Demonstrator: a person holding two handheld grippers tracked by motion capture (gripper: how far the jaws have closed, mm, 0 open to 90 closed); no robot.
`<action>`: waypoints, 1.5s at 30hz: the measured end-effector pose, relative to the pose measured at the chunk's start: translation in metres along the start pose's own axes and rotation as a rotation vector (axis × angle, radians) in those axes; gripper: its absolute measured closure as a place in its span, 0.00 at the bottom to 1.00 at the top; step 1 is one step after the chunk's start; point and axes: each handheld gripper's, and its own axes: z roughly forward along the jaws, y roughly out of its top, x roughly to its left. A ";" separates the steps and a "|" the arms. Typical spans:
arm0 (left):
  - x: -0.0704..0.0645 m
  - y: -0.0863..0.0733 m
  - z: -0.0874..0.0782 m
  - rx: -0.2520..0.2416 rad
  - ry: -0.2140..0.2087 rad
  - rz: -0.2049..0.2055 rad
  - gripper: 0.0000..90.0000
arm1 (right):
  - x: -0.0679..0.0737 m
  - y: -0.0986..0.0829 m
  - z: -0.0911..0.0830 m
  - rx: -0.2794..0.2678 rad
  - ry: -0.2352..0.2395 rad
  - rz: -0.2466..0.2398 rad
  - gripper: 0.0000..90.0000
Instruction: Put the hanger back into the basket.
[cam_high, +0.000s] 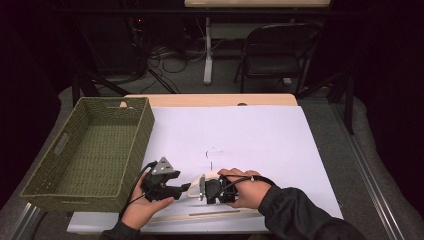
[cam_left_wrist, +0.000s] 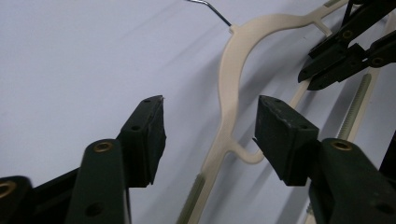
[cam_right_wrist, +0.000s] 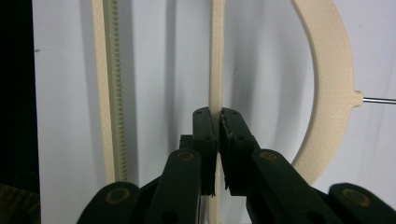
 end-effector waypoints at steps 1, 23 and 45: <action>0.000 0.002 0.005 0.007 -0.009 -0.001 0.49 | 0.000 0.000 0.000 0.000 0.000 0.000 0.95; -0.003 0.011 0.045 0.148 -0.069 -0.003 0.72 | 0.001 0.000 0.000 -0.011 -0.016 -0.009 0.95; -0.004 0.009 0.042 0.134 -0.051 0.029 0.87 | -0.013 -0.008 -0.005 -0.080 0.050 0.169 0.80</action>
